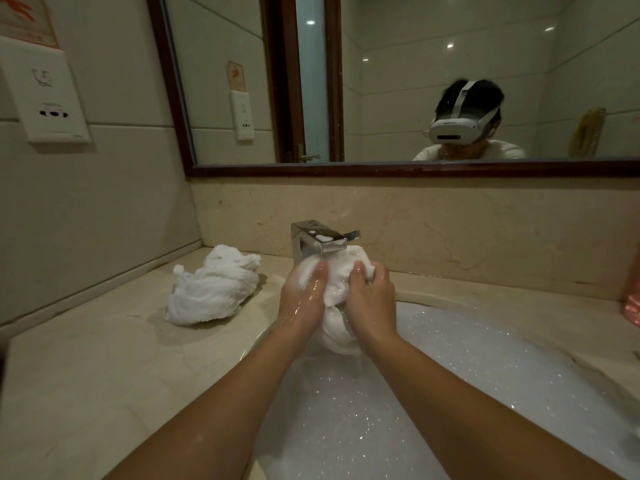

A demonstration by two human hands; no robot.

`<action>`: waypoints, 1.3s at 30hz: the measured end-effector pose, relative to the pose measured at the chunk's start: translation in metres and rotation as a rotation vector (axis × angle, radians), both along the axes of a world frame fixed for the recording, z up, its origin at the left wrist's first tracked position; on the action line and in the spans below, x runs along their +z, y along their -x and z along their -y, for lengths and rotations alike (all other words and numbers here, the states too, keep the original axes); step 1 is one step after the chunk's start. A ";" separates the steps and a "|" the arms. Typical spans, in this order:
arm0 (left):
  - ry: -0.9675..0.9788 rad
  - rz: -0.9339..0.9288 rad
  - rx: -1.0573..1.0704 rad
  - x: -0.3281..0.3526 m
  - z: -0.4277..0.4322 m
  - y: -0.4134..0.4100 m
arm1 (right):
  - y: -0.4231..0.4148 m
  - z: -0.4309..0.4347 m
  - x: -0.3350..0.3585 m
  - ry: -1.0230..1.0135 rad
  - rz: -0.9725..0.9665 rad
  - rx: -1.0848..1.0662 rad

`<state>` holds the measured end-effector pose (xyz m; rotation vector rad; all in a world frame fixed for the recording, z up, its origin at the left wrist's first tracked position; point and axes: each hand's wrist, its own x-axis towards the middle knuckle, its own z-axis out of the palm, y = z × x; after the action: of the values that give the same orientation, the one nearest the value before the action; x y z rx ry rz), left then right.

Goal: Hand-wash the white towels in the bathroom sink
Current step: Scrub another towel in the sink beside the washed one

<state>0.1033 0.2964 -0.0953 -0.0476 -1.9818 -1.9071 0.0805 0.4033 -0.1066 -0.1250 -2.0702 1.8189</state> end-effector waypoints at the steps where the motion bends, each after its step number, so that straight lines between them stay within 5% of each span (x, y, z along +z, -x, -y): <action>1: -0.038 0.018 0.025 0.000 0.001 0.002 | 0.000 0.000 0.000 -0.020 -0.030 0.020; 7: -0.311 0.126 0.085 -0.002 0.006 0.011 | -0.003 0.010 0.001 -0.110 -0.076 0.082; 26: -0.349 0.051 0.061 0.000 0.006 0.011 | -0.003 0.012 -0.001 0.078 -0.080 0.123; 35: -0.205 0.232 -0.350 -0.001 -0.003 0.008 | -0.009 -0.011 0.006 0.080 -0.137 -0.197; 39: -0.246 0.258 -0.284 -0.007 -0.001 0.011 | -0.014 -0.008 0.007 0.060 -0.106 -0.196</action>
<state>0.0925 0.2977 -0.1020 -0.0171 -1.9661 -2.4372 0.0946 0.4112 -0.0996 -0.2333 -1.8626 1.7306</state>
